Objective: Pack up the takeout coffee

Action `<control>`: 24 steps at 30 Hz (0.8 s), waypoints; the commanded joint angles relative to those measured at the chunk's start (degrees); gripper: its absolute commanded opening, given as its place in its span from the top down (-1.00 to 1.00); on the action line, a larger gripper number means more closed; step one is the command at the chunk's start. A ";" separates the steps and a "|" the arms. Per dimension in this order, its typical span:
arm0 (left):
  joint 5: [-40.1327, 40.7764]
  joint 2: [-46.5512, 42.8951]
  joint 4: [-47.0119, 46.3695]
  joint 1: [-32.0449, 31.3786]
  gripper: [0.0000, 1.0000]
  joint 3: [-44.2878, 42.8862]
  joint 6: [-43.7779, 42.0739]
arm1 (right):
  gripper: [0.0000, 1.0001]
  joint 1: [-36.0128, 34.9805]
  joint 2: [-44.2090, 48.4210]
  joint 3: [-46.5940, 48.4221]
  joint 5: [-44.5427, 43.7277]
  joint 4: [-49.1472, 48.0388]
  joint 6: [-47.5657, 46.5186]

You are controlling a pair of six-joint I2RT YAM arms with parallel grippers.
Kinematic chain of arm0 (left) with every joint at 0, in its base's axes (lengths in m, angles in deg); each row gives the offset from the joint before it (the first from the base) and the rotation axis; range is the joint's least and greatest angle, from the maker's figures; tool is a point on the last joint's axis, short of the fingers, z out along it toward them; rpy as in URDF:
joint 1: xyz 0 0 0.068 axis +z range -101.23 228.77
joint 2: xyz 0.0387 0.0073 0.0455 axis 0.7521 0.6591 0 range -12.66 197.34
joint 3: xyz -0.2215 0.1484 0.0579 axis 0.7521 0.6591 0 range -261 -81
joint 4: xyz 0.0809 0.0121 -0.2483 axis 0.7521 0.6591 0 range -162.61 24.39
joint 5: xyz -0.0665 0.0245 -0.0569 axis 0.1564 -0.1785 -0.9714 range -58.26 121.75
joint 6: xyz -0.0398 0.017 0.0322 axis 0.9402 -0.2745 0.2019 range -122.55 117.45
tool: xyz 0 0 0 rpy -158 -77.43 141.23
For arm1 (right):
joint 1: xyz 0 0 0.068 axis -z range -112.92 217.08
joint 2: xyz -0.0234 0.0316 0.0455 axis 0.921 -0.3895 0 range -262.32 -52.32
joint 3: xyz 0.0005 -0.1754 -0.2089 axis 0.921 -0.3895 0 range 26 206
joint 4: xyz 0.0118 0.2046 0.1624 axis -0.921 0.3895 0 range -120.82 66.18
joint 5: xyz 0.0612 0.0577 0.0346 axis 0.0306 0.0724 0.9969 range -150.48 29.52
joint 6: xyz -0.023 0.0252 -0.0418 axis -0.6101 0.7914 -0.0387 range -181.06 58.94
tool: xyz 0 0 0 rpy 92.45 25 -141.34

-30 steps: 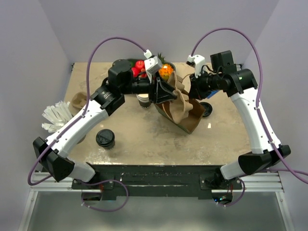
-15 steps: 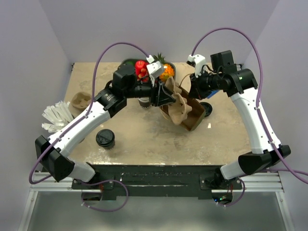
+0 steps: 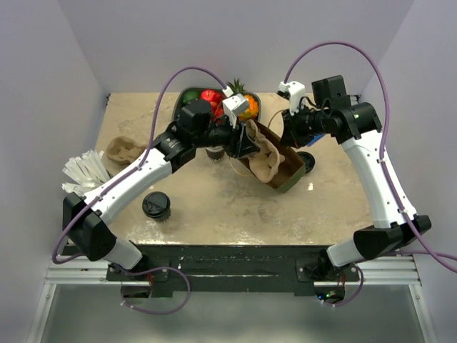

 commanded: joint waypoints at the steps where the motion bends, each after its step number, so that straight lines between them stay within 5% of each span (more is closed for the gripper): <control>1: 6.30 0.33 -0.44 -0.46 1.00 0.39 1.86 | 1.00 -0.11 1.96 0.02 -1.56 -1.43 1.44; 16: 17.03 5.17 1.67 -4.24 1.00 -5.05 -3.94 | 1.00 -0.46 1.78 -0.42 -1.55 -1.78 2.85; 24: 10.00 4.03 -0.35 -4.24 1.00 -5.49 0.63 | 1.00 -0.46 2.31 -1.74 -1.99 -1.61 2.76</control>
